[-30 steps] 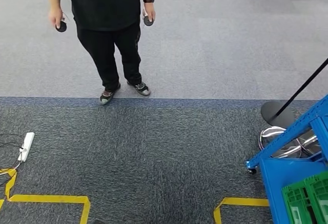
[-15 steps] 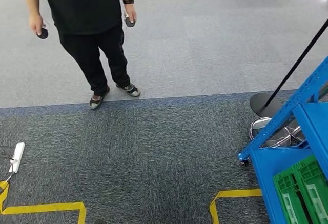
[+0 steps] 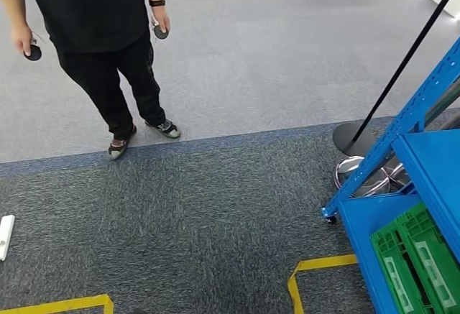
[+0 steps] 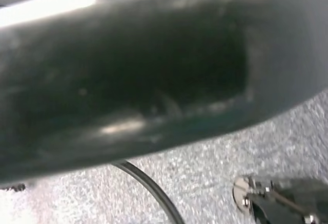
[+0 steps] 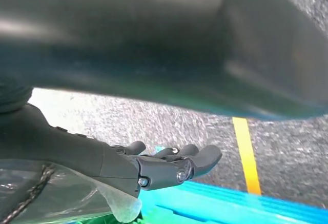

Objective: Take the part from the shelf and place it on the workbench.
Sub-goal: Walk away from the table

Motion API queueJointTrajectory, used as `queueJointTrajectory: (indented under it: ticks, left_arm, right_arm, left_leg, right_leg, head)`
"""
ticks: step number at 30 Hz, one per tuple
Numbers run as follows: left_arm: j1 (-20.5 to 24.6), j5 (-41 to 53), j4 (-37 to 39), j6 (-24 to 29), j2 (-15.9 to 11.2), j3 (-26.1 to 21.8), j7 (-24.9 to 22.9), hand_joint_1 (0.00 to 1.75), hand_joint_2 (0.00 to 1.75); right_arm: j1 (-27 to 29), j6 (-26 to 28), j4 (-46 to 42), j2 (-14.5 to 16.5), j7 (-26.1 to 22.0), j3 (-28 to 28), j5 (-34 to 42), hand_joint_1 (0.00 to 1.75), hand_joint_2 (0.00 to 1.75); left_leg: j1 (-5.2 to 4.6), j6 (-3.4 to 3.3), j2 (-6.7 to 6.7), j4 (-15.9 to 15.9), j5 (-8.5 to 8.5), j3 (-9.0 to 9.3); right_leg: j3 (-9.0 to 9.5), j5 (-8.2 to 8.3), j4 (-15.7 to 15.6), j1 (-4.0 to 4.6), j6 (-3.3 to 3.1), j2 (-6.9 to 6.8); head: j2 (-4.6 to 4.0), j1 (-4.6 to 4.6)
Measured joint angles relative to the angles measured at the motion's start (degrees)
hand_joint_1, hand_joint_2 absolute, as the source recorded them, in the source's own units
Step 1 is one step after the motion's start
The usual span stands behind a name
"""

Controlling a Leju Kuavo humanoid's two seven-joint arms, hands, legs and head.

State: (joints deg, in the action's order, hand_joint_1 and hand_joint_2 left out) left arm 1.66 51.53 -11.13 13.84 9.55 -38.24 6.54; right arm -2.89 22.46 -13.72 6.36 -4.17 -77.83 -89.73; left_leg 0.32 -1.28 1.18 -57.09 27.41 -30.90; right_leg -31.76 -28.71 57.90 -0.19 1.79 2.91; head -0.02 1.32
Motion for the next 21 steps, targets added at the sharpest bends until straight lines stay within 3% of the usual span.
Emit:
queueJointTrajectory:
  ticks: [2, 4, 5, 6, 7, 9, 11, 14, 16, 19, 20, 21]
  left_arm:
    - [0.0, 0.0, 0.0, 0.0, 0.0, 0.0, 0.0, 0.00, 0.00]
    - [0.0, 0.0, 0.0, 0.0, 0.0, 0.0, 0.0, 0.00, 0.00]
    - [-0.1, 0.0, 0.0, -0.1, 0.0, 0.0, 0.0, 0.00, 0.00]
    - [-0.1, 0.0, 0.0, -0.1, 0.0, 0.0, 0.0, 0.00, 0.00]
    - [-0.1, 0.0, 0.0, -0.1, 0.0, 0.0, 0.0, 0.00, 0.00]
    - [0.0, 0.0, 0.0, -0.1, 0.1, 0.0, 0.0, 0.00, 0.00]
    - [0.0, 0.0, 0.0, -0.1, 0.1, 0.0, 0.1, 0.00, 0.00]
    - [0.1, 0.0, 0.0, -0.1, 0.1, 0.0, 0.2, 0.00, 0.00]
    - [0.2, 0.0, 0.0, -0.1, 0.1, 0.0, 0.3, 0.00, 0.00]
    - [0.1, 0.0, 0.0, -0.1, 0.1, 0.0, 0.5, 0.00, 0.00]
    - [0.0, 0.1, 0.0, -0.1, 0.1, 0.0, 0.5, 0.00, 0.00]
    - [-0.1, 0.1, 0.0, -0.1, 0.1, 0.0, 0.5, 0.00, 0.00]
  right_arm:
    - [-0.1, 0.0, 0.0, 0.0, 0.0, 0.0, 0.0, 0.00, 0.00]
    - [-0.2, -0.1, 0.1, 0.0, 0.0, 0.0, 0.0, 0.00, 0.00]
    - [-0.1, -0.1, 0.1, 0.0, 0.0, 0.0, 0.0, 0.00, 0.00]
    - [-0.1, -0.1, 0.1, 0.0, 0.0, 0.0, 0.0, 0.00, 0.00]
    - [0.0, -0.1, 0.1, 0.0, 0.0, 0.0, 0.0, 0.00, 0.00]
    - [-0.1, -0.1, 0.1, 0.0, 0.0, 0.0, 0.0, 0.00, 0.00]
    - [-0.3, -0.1, 0.1, 0.0, 0.0, 0.0, 0.0, 0.00, 0.00]
    - [-0.2, -0.1, 0.1, 0.0, -0.1, 0.0, 0.1, 0.00, 0.00]
    - [-0.1, -0.1, 0.1, 0.0, -0.1, 0.0, 0.1, 0.00, 0.00]
    - [-0.3, 0.0, 0.1, -0.1, -0.1, 0.0, 0.0, 0.00, 0.00]
    - [-0.2, 0.1, 0.1, -0.1, -0.1, 0.0, 0.0, 0.00, 0.00]
    - [-0.2, 0.1, 0.1, -0.1, -0.1, 0.0, 0.0, 0.00, 0.00]
  left_leg:
    - [0.12, -0.53, -0.74, 0.4, -0.28, 0.08]
    - [0.02, -0.67, -1.48, 0.5, -0.29, -0.02]
    - [-0.03, -0.68, -1.85, 0.5, -0.28, -0.03]
    - [-0.04, -0.66, -2.15, 0.4, -0.27, -0.03]
    - [-0.02, -0.62, -2.39, 0.4, -0.25, 0.02]
    - [-0.08, -0.32, -2.77, 0.3, -0.10, 0.16]
    - [-0.30, 0.29, -3.11, 0.1, 0.09, 0.24]
    - [-0.20, 1.30, -3.38, -0.1, 0.24, 0.29]
    - [0.00, 1.94, -2.73, -2.4, 2.05, -0.54]
    - [0.09, 2.32, -1.88, -13.2, 7.57, -5.15]
    - [0.09, 2.29, -1.84, -16.0, 8.33, -6.41]
    - [0.07, 2.18, -1.81, -16.9, 7.99, -6.86]
  right_leg:
    - [-2.64, -2.99, 5.2, -0.04, 0.39, -1.28]
    - [-6.45, -6.33, 13.0, -0.17, 0.75, -2.15]
    - [-7.57, -6.82, 15.3, -0.25, 0.89, -2.30]
    - [-7.64, -6.25, 15.5, -0.34, 0.99, -2.38]
    - [-6.45, -4.66, 13.3, -0.43, 1.04, -2.54]
    - [-2.08, -1.12, 5.0, -0.48, 1.03, -3.57]
    - [0.82, 0.26, -0.4, -0.34, 0.49, -4.29]
    - [1.09, 0.32, -1.0, -0.11, -0.73, -3.91]
    - [1.26, 0.57, -1.2, -0.22, -1.53, -3.63]
    - [1.30, 0.74, -1.2, -0.10, -2.19, -3.02]
    - [1.30, 0.74, -1.2, 0.03, -2.25, -2.73]
    - [1.32, 0.73, -1.2, 0.14, -2.27, -2.42]
  head:
    - [0.01, -0.22]
    - [0.01, -0.32]
    - [0.00, -0.30]
    - [0.00, -0.32]
    - [0.00, -0.32]
    - [0.00, -0.35]
    - [0.00, -0.23]
    - [0.01, -0.09]
    - [0.01, -0.02]
    - [0.00, 0.11]
    - [0.00, 0.10]
    - [0.00, 0.10]
